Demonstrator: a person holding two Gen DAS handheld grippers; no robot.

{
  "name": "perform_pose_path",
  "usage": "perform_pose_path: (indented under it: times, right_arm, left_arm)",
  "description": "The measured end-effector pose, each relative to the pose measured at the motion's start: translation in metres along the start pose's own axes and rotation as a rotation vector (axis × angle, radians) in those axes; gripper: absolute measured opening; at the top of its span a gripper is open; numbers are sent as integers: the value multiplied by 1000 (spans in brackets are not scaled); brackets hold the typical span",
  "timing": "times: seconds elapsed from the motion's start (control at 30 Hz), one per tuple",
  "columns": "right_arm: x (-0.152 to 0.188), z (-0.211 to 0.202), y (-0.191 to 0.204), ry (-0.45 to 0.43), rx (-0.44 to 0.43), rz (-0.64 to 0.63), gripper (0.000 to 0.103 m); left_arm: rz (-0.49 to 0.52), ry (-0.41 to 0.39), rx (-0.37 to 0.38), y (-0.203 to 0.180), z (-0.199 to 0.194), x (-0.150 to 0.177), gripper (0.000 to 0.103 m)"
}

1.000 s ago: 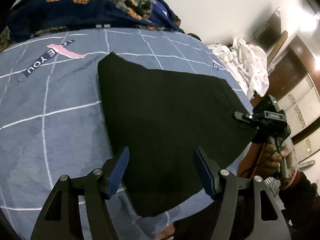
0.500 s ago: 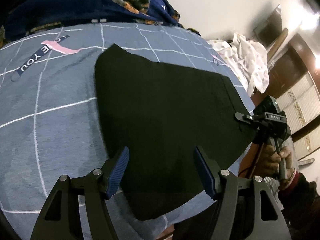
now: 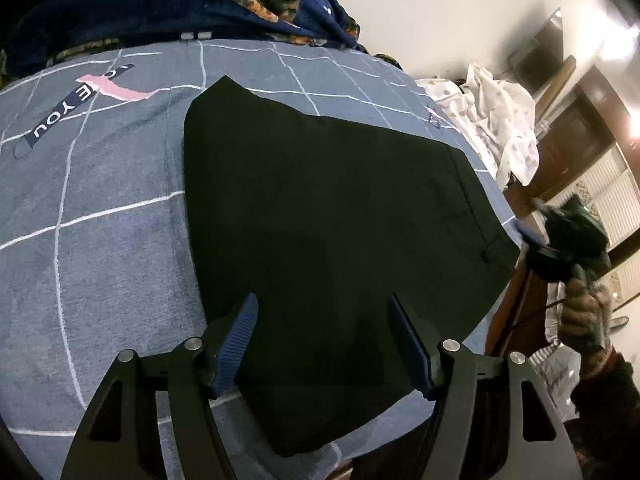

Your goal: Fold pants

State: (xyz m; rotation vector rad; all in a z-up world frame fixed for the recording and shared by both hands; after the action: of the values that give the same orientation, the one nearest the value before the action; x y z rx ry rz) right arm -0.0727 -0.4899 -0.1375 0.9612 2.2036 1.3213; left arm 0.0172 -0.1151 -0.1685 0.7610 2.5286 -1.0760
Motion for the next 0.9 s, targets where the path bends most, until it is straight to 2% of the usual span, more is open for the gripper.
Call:
perform_pose_path:
  times: [0.07,0.13,0.27,0.3,0.4,0.53,0.57,0.6,0.63,0.7,0.8,0.9]
  right_arm:
    - [13,-10,5,11,-33,16,33]
    - [31,-6,4,58,-39,38,34]
    - [55,17,-11,124,21,95,34]
    - [55,20,-18,120,52,118,34]
    - [49,21,-25,101,36,164,35]
    - [39,22,-22,72,32,160,42]
    - [37,24,-21,65,49,147,41]
    - [37,25,-19,60,67,137,25]
    - [38,27,-16,58,96,117,14]
    - [41,23,-4,26,103,68,14]
    - [55,6,31,-1,64,-33,13]
    - [69,3,23,28,79,-11,13]
  left_arm:
    - [-20,-7,18,2,-1,0,70]
    - [-30,-14,30,2,-2,0,72]
    - [-20,-17,30,1,-2,2,72]
    - [-15,-17,30,1,-3,3,72]
    - [-7,-22,34,0,-3,4,73]
    - [-7,-24,36,1,-2,4,73]
    - [-5,-22,34,2,-1,3,73]
    - [-2,-20,31,2,-2,3,73]
    - [0,-19,25,1,-2,3,73]
    - [-9,-16,14,2,-5,3,73]
    - [-34,-27,18,3,-13,3,74]
    - [-51,-19,11,8,-11,5,74]
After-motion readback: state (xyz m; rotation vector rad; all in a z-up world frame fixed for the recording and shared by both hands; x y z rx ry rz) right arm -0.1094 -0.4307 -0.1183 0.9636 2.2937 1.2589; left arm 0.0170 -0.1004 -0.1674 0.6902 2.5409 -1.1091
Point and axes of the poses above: each gripper's, at about its wrist camera, not at the fingertips, and z roughly the way its jaws point, y to its left, x to its underside, the point moved 5 cm from there along z, roughly the way its jaws point, and after that the axes turned 11 degrees about x, right-handed, at the moved point
